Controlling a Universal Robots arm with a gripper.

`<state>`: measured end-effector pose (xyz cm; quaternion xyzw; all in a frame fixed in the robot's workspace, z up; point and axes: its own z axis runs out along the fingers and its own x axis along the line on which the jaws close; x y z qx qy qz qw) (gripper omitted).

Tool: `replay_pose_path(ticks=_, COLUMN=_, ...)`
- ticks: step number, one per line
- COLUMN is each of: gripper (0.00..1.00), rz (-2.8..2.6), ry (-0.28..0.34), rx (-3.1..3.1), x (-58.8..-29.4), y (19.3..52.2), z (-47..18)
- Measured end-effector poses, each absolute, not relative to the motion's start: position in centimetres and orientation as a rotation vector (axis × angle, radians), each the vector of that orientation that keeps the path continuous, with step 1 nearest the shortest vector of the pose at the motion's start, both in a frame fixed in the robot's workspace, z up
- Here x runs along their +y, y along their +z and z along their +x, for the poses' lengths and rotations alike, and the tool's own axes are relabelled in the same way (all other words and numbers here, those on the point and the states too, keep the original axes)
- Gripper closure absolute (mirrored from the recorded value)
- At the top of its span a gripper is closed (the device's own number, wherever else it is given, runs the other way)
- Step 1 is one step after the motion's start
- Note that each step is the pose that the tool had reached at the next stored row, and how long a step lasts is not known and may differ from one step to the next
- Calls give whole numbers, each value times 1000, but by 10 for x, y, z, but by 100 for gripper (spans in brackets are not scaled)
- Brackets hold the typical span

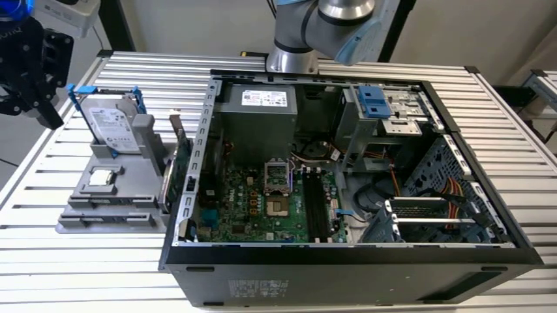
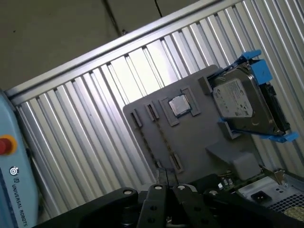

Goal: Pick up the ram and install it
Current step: 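Pick up the ram and move it above insertion slot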

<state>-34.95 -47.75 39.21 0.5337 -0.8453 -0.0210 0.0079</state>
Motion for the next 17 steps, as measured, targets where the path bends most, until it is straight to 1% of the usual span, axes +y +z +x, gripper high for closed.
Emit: replay_pose_path(ticks=17, gripper=100, rz=1822, ry=-64, rx=-2536, x=-477, y=392, z=-349)
